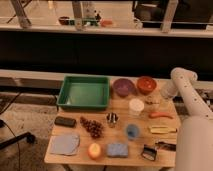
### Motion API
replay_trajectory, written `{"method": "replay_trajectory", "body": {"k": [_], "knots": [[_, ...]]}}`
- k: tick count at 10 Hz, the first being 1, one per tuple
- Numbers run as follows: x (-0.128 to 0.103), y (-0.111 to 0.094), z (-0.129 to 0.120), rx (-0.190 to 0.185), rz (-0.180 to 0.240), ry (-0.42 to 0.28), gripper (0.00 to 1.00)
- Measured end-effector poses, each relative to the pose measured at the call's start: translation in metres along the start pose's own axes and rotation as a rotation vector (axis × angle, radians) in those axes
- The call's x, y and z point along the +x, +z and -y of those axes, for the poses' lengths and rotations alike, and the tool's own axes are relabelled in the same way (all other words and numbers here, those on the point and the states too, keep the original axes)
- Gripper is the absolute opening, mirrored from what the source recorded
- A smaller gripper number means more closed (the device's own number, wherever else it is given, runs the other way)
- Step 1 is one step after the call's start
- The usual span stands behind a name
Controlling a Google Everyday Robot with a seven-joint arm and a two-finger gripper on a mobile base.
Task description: Place fork in table surface
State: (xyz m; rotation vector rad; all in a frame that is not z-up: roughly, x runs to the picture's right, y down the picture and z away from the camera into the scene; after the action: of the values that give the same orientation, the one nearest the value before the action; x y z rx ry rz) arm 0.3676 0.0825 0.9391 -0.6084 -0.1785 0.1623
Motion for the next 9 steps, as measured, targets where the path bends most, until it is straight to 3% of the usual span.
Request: {"method": "replay_trajectory", "body": {"k": [9], "knots": [[0.009, 0.014, 0.01, -0.011, -0.022, 0.02, 0.8]]}}
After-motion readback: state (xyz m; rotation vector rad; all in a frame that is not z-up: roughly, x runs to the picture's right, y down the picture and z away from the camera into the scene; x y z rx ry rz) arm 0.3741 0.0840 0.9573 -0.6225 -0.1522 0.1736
